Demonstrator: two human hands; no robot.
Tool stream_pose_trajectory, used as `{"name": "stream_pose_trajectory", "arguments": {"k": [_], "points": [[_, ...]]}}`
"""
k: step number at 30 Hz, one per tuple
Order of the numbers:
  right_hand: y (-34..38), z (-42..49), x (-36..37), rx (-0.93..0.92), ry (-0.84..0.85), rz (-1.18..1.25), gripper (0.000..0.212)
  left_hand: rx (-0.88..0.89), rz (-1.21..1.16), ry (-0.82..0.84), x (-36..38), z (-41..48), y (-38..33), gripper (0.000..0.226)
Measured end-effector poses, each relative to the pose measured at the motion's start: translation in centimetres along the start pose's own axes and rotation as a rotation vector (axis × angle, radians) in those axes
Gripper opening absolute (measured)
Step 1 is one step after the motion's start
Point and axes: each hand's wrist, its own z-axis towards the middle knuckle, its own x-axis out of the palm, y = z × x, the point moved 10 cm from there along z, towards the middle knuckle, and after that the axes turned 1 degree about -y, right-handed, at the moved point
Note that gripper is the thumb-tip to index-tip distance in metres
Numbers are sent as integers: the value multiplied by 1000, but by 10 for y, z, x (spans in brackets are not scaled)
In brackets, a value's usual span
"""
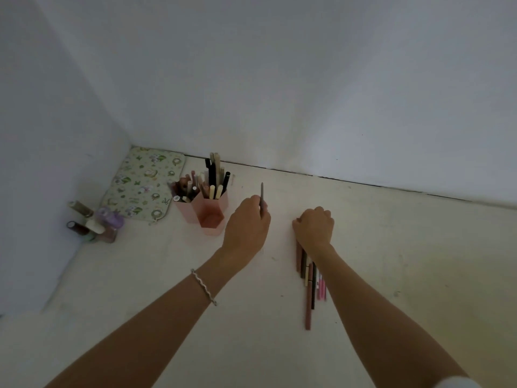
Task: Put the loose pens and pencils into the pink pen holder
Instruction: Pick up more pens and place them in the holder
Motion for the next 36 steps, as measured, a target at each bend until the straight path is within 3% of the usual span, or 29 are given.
{"name": "stream_pose_trajectory", "arguments": {"k": [2, 5, 9, 13, 16, 19, 22, 25, 29, 32, 36], "points": [[2, 4, -5, 56, 10, 259, 21, -2, -117, -22, -15, 2, 1, 44], [8, 8, -34, 117, -70, 802, 10, 99, -133, -244, -71, 12, -3, 78], [32, 4, -88, -28, -281, 1009, 7, 214, -174, -473, -142, 32, -1, 56], [50, -4, -107, -65, -375, 1132, 7, 223, -70, -516, -162, 47, 4, 48], [61, -11, -109, -94, -380, 1157, 8, 218, 160, -415, -145, 56, 8, 26], [78, -20, -117, -173, -398, 1185, 7, 190, 468, -400, -133, 56, 14, 31], [103, -32, -139, -295, -496, 1226, 8, 195, 375, -562, -159, 47, 14, 33], [135, -41, -149, -417, -531, 1169, 12, 183, 249, -603, -177, 44, 19, 32], [174, -46, -119, -563, -362, 905, 3, 155, 100, -602, -184, 36, 24, 31], [192, -57, -98, -677, -351, 634, 13, 151, 52, -606, -178, 26, 20, 30], [150, -55, -120, -538, -551, 730, 25, 221, -16, -565, -146, 10, -5, 23]]}}
